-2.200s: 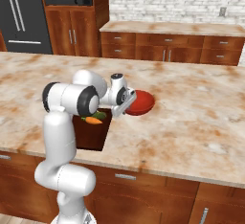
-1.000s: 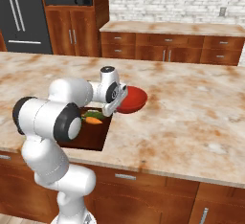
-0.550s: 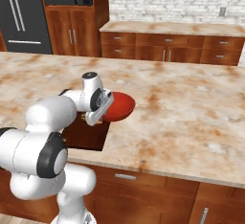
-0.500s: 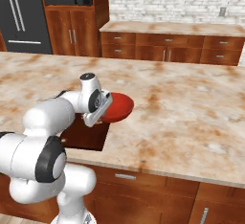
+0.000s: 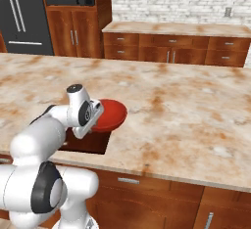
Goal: Place the two vegetables and bowl onto the tray for setting up a vegetable dip station.
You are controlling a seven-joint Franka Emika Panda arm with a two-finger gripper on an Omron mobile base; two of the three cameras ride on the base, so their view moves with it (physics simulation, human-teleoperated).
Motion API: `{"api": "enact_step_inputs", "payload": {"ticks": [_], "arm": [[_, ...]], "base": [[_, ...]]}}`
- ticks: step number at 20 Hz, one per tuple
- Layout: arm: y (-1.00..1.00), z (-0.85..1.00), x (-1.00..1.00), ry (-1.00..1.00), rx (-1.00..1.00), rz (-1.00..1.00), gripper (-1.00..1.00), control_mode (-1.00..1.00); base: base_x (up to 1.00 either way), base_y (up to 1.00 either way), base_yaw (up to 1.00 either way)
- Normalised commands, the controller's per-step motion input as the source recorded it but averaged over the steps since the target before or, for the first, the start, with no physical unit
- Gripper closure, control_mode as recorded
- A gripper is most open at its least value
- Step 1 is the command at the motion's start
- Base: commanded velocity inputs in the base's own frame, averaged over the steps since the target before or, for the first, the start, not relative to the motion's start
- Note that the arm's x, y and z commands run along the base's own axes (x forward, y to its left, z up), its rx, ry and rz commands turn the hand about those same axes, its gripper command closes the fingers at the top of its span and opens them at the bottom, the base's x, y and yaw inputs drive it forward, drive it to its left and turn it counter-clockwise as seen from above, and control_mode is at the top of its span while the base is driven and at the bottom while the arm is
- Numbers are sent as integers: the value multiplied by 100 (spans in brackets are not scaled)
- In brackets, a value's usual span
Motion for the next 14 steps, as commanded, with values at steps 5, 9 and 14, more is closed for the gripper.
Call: {"api": "enact_step_inputs", "payload": {"ticks": [5, 9, 14], "arm": [[35, -25, 0, 1, 0, 0, 100, -100], [32, -13, 0, 7, 0, 0, 100, -100], [30, -17, 0, 6, 0, 1, 100, -100]], "base": [[0, 0, 0], [0, 0, 0], [0, 0, 0]]}}
